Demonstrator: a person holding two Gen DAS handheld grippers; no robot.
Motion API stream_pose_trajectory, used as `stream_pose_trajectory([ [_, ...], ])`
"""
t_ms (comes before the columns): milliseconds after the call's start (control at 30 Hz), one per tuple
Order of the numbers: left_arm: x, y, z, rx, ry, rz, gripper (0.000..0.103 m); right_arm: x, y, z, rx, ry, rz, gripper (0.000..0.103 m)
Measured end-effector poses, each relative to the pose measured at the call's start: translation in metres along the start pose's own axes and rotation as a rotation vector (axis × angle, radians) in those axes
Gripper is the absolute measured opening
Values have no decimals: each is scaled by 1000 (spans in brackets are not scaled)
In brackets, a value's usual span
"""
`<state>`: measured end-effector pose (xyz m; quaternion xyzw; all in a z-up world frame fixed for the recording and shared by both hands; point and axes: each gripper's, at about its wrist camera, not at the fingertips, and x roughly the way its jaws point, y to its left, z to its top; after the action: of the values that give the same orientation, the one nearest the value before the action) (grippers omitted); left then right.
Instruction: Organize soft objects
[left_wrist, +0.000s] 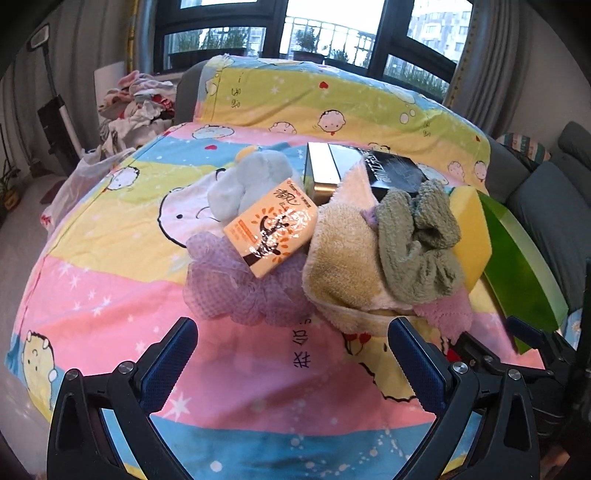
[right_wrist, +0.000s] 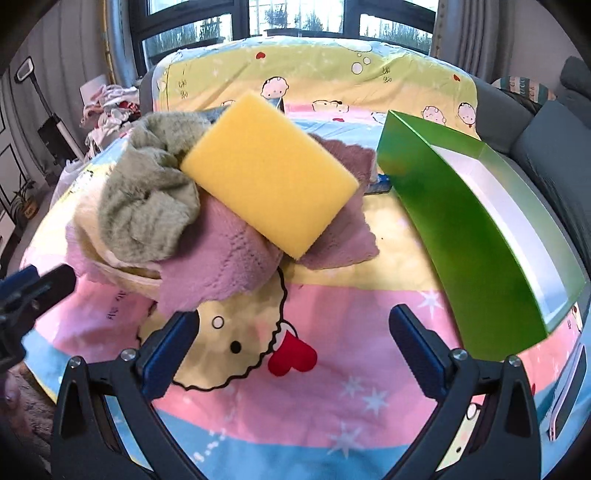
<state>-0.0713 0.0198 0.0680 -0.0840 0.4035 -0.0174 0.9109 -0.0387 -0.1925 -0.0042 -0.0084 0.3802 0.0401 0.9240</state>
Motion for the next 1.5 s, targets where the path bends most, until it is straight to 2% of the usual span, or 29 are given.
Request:
stream_pose_trajectory([
  [100, -4, -5, 0, 13, 2, -10, 103, -12, 10, -10, 43, -14, 30, 103],
  [267, -8, -5, 3, 2, 6, -6, 103, -31, 13, 11, 106, -45, 116, 103],
  [333, -10, -2, 4, -17, -4, -5, 103, -41, 15, 21, 91, -66, 147, 102],
  [433, -13, -3, 6, -42, -14, -15, 103, -53, 21, 33, 67, -107, 133, 102],
  [667, -13, -15, 5, -9, -10, -27, 103, -57, 31, 22, 31, -125, 226, 102],
  [1067, -13, -12, 10, -37, -17, -23, 103, -39, 12, 17, 56, -99, 212, 101],
  [1500, -16, -18, 10, -29, -23, -83, 103, -32, 4, 13, 88, -70, 268, 84],
])
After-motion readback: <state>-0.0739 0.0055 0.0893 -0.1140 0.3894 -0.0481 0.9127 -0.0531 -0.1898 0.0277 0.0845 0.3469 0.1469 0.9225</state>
